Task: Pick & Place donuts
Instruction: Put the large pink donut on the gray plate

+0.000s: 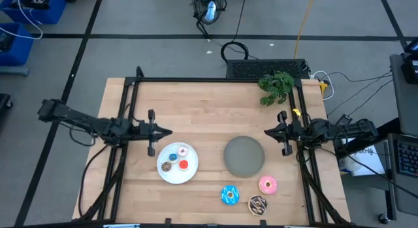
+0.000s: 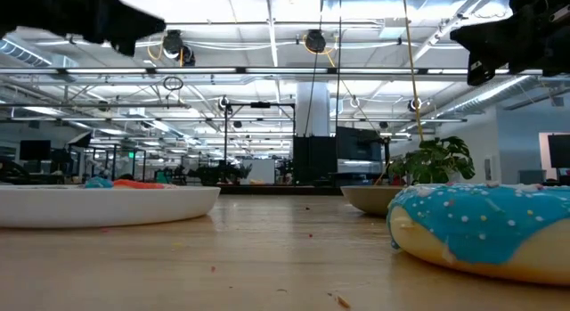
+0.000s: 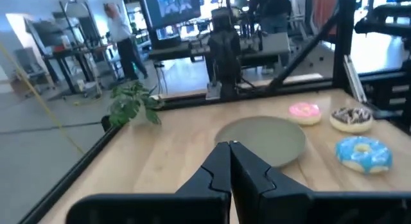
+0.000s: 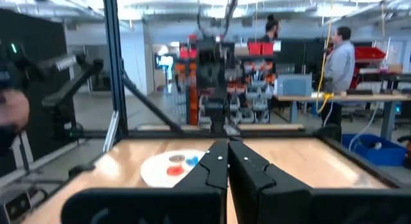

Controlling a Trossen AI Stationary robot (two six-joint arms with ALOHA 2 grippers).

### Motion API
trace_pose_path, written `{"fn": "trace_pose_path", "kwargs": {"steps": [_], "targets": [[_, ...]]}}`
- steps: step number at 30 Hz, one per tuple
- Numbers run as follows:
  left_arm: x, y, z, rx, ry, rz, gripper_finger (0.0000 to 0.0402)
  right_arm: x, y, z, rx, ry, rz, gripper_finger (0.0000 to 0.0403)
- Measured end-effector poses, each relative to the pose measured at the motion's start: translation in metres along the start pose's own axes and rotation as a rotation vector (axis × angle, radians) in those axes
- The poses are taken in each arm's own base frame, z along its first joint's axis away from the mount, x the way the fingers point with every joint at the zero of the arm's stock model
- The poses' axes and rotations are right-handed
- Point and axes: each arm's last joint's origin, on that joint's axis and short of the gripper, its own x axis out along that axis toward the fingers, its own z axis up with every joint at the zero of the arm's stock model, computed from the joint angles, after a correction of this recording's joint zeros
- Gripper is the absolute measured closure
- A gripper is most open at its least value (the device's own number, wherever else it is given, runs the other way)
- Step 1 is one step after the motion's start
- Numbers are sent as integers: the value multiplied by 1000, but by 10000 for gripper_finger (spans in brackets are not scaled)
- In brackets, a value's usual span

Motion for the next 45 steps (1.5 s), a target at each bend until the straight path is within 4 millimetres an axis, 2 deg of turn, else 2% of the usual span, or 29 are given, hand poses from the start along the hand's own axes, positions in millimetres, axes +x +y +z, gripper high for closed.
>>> {"fn": "trace_pose_path", "kwargs": {"steps": [4,7,9,17,22,27,30,33,37,41,44,45], "targets": [[-4,-2,-24,3,-67,25,397,0,0,0,5,4,1,403],[-8,-3,-43,13,-50,29,398,0,0,-3,-34,29,1,403],[-9,-3,-48,38,-38,28,399,0,0,-4,-55,41,1,403],[-10,2,-40,112,-131,74,398,0,0,-4,-112,42,2,403],[-9,5,-42,242,-106,102,383,0,1,-5,-107,50,34,403],[-8,7,-44,273,-75,117,395,0,4,-8,-96,75,131,403],[-8,8,-47,296,-53,118,397,0,5,-11,-24,118,163,403],[-8,8,-47,312,-48,124,383,1,6,-9,69,105,196,403],[-8,9,-47,328,-44,131,362,1,8,-9,7,94,259,403],[-8,10,-47,347,-43,133,350,1,7,-4,12,55,230,403],[-8,10,-47,361,-42,134,346,4,7,-7,2,155,180,403],[-8,10,-47,361,-43,134,346,6,8,2,-1,163,168,403]]}}
